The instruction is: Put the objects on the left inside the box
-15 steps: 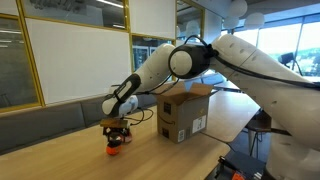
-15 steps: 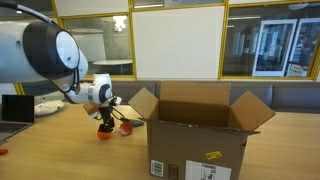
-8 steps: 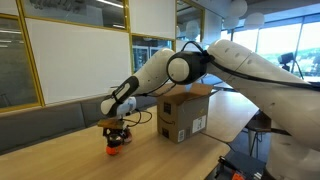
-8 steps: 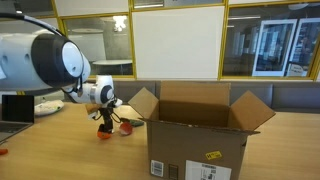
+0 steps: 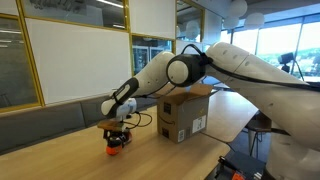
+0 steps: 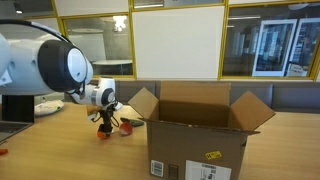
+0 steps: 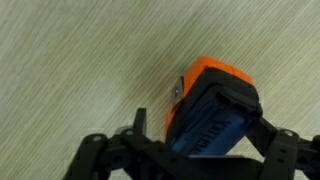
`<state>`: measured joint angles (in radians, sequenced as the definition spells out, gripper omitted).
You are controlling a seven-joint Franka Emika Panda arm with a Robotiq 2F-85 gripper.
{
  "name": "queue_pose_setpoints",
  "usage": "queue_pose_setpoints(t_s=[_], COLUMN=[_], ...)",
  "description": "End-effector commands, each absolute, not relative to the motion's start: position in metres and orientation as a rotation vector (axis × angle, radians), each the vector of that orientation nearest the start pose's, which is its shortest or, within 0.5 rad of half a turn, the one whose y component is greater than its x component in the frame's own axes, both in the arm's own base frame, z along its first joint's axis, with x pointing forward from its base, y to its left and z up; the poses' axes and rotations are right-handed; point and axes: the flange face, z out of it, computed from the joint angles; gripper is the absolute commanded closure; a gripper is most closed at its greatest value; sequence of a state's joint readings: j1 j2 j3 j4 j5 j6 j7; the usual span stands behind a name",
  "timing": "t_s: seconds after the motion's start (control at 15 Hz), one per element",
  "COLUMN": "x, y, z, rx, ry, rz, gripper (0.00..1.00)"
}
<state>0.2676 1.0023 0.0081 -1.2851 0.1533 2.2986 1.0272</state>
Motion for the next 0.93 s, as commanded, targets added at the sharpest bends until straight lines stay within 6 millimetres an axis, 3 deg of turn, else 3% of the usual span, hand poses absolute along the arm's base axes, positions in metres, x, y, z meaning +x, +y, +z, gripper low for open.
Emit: queue_pose_setpoints(t_s=[0.0, 0.2, 0.33, 0.53, 0.87], x=[0.722, 0.721, 0.72, 0.721, 0.721], y=[0.212, 0.217, 0.216, 0.214, 0.206], z=[0.141, 0.142, 0.143, 0.15, 0.2], rx=[-2.729, -2.727, -2.729, -2.735, -2.735], ry=[1.274, 1.269, 1.27, 1.25, 1.181], rz=[0.126, 0.132, 0.133, 0.129, 0.043], gripper=[0.34, 0.58, 0.67, 0.67, 0.67])
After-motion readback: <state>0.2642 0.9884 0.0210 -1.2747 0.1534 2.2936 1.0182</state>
